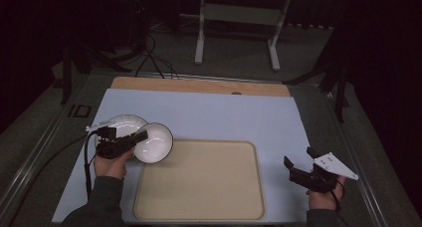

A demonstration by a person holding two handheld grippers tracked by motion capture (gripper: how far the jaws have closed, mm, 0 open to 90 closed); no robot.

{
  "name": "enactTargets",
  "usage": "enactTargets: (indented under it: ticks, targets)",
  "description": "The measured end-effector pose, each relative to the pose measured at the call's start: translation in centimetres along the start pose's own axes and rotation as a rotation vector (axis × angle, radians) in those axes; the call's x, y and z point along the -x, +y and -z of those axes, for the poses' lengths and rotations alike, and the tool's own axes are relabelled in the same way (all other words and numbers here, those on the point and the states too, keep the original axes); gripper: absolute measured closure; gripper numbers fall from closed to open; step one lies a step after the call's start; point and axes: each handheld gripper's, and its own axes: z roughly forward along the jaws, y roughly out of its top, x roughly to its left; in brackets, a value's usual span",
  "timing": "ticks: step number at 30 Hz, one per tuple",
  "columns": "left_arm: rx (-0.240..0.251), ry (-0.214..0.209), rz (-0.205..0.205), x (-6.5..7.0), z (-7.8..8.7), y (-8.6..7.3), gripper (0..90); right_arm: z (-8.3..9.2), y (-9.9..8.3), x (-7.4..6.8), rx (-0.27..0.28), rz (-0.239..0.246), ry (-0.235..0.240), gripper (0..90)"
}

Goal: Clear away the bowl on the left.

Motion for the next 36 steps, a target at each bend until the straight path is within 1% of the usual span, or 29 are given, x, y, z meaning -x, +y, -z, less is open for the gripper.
enactTargets:
  ticks: [12,27,36]
  targets:
    - [-0.032,-0.014,-0.023,0.9,-0.8,-0.4,74.9,0.0,0.0,0.0,0.0,0.001,-0.001,13.6]
    - [-0.053,-0.038,-0.03,1.9,-1.7,-0.8,74.8,0.0,0.0,0.0,0.0,0.002,-0.001,13.6]
    - [-0.067,-0.055,-0.043,2.5,-2.2,-1.0,74.8,0.0,0.0,0.0,0.0,0.002,0.0,13.6]
